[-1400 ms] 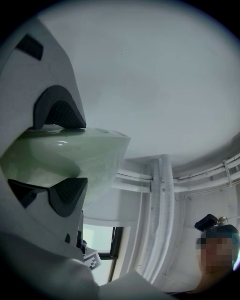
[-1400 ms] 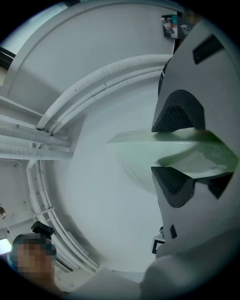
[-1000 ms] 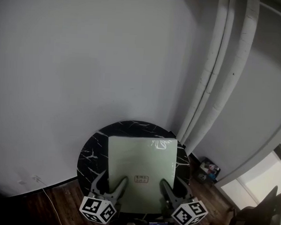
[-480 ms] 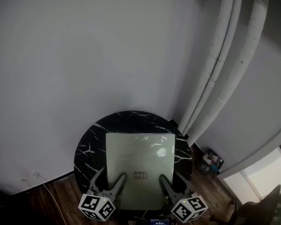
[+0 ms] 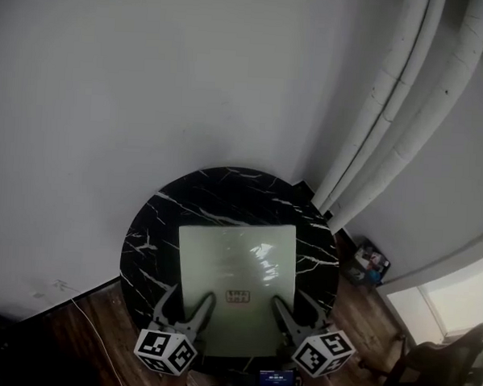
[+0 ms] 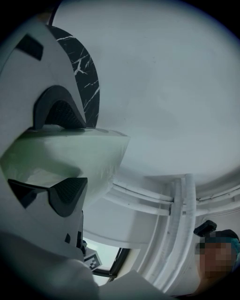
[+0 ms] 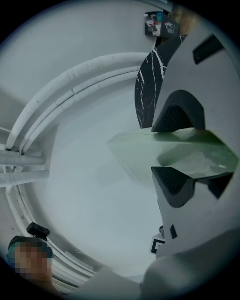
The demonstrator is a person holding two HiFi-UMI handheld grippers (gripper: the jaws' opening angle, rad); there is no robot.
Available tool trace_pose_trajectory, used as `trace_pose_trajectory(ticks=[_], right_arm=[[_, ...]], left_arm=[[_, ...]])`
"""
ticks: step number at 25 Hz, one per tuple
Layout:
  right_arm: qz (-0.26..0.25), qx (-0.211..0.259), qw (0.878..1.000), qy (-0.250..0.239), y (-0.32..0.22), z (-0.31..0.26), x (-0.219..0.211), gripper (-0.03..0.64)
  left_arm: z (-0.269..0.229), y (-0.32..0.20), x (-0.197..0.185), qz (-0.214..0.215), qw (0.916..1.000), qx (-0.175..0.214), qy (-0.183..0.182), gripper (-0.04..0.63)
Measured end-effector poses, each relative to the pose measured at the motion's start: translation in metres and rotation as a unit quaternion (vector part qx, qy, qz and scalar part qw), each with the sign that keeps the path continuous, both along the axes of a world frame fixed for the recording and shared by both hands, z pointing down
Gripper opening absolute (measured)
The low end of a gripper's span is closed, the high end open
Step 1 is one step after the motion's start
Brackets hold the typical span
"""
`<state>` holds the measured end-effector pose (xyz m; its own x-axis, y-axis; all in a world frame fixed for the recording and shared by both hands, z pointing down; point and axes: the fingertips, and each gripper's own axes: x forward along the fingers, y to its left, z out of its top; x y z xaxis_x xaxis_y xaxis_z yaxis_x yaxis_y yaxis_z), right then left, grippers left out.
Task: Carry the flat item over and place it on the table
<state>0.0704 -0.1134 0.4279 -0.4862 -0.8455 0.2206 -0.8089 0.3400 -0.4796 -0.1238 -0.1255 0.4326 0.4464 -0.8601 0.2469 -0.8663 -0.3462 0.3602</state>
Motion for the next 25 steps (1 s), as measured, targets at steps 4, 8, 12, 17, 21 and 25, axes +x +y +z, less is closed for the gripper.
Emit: trace_pose_trajectory(ticks=[4,8,12,17,21,25], right_arm=[[-0.003,-0.021,1.0,0.001,-0.014,0.021,0.001,0.219],[-0.004,-0.045,0.999,0.004,-0.022,0.043,0.001,0.219],[-0.006,-0.065,0.998,0.001,-0.026,0.064,0.002,0.219],[-0.008,-0.088,0.996,-0.002,-0.031,0.087,0.001,0.219],[-0.008,-0.104,0.995,-0.002,-0.037,0.102,0.001,0.219],[-0.011,-0.116,0.993,0.001,-0.044,0.115,0.003,0.219]], left_arm=[[0.02,-0.013,0.001,-0.001,0.9998,-0.017,-0.002,0.341],[0.04,-0.021,0.002,0.0,0.9992,-0.039,-0.005,0.341],[0.058,-0.026,0.003,0.001,0.9985,-0.054,-0.012,0.341],[0.079,-0.031,0.001,0.003,0.9972,-0.073,-0.018,0.341],[0.094,-0.037,0.001,0.002,0.996,-0.087,-0.019,0.34],[0.109,-0.043,0.003,0.0,0.9947,-0.101,-0.016,0.34]])
